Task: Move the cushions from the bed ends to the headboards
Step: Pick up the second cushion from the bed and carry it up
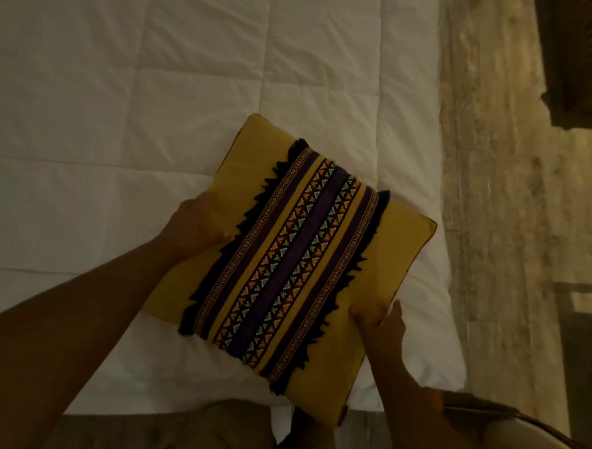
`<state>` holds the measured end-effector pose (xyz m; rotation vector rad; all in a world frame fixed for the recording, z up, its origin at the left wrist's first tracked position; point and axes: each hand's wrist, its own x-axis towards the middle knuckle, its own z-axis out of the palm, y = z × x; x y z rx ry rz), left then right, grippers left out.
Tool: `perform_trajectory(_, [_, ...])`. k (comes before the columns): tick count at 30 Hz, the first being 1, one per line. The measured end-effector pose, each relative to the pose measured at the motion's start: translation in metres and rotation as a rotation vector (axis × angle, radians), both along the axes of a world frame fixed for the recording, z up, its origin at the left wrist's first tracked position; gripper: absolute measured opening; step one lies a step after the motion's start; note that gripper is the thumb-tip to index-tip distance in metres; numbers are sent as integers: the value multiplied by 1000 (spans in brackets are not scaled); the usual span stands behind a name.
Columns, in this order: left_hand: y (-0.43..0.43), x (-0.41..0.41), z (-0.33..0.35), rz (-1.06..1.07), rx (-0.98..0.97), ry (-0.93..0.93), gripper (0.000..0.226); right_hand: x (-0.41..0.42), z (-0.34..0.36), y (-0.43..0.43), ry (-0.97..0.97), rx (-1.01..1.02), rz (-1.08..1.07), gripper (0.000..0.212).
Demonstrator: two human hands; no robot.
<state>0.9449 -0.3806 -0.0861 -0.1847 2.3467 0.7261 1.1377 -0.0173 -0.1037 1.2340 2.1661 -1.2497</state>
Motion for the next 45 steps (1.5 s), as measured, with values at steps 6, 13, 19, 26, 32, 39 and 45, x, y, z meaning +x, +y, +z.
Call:
perform_trajectory(6, [-7,-25,-30,100,-13,-120,135,0,-19,4,-22,-189,-150,113])
perform_trajectory(13, [-14,-22,-41,270,236,-269,133,-13,-30,9,1,-310,-234,109])
perform_trajectory(19, [-13,-15,-32,281,435,-181,100,-19,-20,7,103,-325,-226,89])
perform_trajectory(26, [-15,30,-1,451,491,-106,88,-41,10,25,146,-302,-103,80])
perform_trajectory(32, [-17,97,4,711,521,-109,84,-84,21,43,139,-366,109,85])
perform_trajectory(39, [-13,106,-20,789,537,-172,102,-97,-6,44,94,-383,166,86])
perform_trajectory(45, [-19,103,-23,727,470,-175,110,-102,-10,55,4,-388,219,93])
